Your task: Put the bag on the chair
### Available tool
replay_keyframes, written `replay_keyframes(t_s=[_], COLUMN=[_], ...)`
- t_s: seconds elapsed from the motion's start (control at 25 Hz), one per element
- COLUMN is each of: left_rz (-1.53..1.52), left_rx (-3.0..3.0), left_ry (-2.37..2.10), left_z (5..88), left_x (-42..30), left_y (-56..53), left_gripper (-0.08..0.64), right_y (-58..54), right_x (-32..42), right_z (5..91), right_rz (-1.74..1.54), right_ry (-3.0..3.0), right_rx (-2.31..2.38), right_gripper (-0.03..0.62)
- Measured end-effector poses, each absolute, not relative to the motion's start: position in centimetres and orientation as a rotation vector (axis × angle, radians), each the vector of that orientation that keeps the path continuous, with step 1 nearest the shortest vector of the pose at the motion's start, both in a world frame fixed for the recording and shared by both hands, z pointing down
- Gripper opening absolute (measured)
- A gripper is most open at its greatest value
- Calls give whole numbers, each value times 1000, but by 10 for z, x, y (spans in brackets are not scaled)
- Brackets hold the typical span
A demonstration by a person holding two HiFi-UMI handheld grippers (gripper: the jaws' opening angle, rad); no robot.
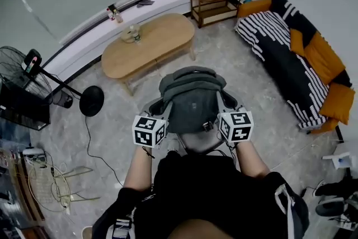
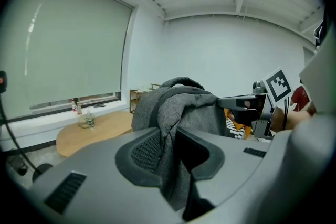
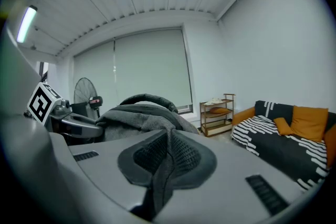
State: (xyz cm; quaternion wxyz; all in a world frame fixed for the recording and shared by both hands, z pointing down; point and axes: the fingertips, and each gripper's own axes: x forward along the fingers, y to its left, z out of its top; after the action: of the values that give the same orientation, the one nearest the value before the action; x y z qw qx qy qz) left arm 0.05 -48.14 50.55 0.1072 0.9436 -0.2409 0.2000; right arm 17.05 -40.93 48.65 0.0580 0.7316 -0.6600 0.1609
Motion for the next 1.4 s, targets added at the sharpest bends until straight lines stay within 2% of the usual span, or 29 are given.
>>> replay_keyframes(t_s=[0.6, 1.0, 1.4], left_rz=[725, 917, 1082], left_rx=[2928, 2919, 2928], left_ry=[-98, 316, 508], left_z=[546, 599, 641], left_x=[49, 96, 129], left_y=[-592, -580, -547], left_gripper=[98, 98, 100], right_y=[-438, -404, -365], right_x=[150, 153, 152], right_z=[527, 572, 616], right_rz=[554, 733, 889], right_ry=[-1515, -1174, -960], right_rx=[2530, 2757, 2799], right_gripper=[38, 37, 35])
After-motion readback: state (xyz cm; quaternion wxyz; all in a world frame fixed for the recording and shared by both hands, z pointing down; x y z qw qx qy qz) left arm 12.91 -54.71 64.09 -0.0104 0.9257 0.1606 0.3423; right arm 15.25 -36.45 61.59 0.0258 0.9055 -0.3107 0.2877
